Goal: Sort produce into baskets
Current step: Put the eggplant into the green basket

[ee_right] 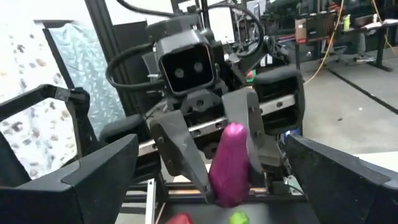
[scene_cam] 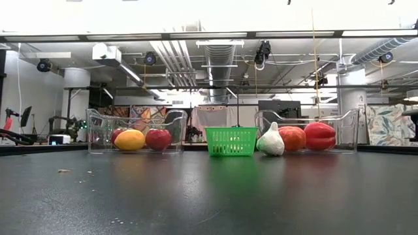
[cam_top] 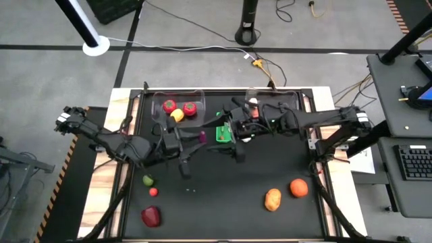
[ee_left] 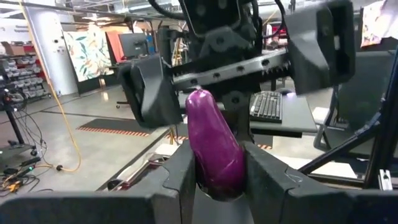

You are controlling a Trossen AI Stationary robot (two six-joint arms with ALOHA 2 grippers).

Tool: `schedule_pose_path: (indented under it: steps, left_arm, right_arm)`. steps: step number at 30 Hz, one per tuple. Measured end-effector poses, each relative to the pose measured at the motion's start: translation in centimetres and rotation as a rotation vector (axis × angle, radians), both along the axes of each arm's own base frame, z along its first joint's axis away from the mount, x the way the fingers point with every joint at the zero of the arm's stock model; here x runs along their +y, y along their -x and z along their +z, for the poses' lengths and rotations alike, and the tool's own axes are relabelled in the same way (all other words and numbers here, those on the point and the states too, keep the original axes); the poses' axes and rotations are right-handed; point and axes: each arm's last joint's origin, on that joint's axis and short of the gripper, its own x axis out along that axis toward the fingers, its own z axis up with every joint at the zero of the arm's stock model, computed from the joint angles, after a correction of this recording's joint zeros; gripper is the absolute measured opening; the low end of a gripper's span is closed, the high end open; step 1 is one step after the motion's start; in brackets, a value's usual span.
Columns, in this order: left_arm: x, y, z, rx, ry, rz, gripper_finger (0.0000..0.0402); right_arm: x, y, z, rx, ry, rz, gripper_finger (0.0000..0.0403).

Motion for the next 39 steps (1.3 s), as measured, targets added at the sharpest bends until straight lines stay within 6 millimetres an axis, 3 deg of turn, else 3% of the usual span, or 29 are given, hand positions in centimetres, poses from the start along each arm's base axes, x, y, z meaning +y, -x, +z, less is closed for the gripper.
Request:
schedule_pose_path:
  steps: [7, 14, 32, 36, 39]
  left_arm:
    - [0.1, -0.6, -0.4, 0.012, -0.021, 0.013, 0.0091]
    - [-0.3, -1.4, -0.8, -0.001, -0.015, 0.012, 0.0091]
    - [-0.3, -1.4, -0.7, -0.022, 0.02, 0.009, 0.0096]
    - [-0.3, -1.4, -0.7, -0.022, 0.02, 0.009, 0.0104]
    - [-0.3, -1.4, -0.7, -0.022, 0.021, 0.009, 0.0108]
  right_arm:
    - [0.0, -0.8, -0.7, 0.008, -0.025, 0.0, 0.0373]
    - [0.0, -0.9, -0.7, 0.002, -0.026, -0.008, 0.0325]
    - [-0.1, -0.9, -0.7, 0.005, -0.042, -0.027, 0.008]
    - [-0.1, -0.9, -0.7, 0.005, -0.042, -0.027, 0.0043]
    - [-0.1, -0.9, -0.7, 0.006, -0.043, -0.026, 0.0037]
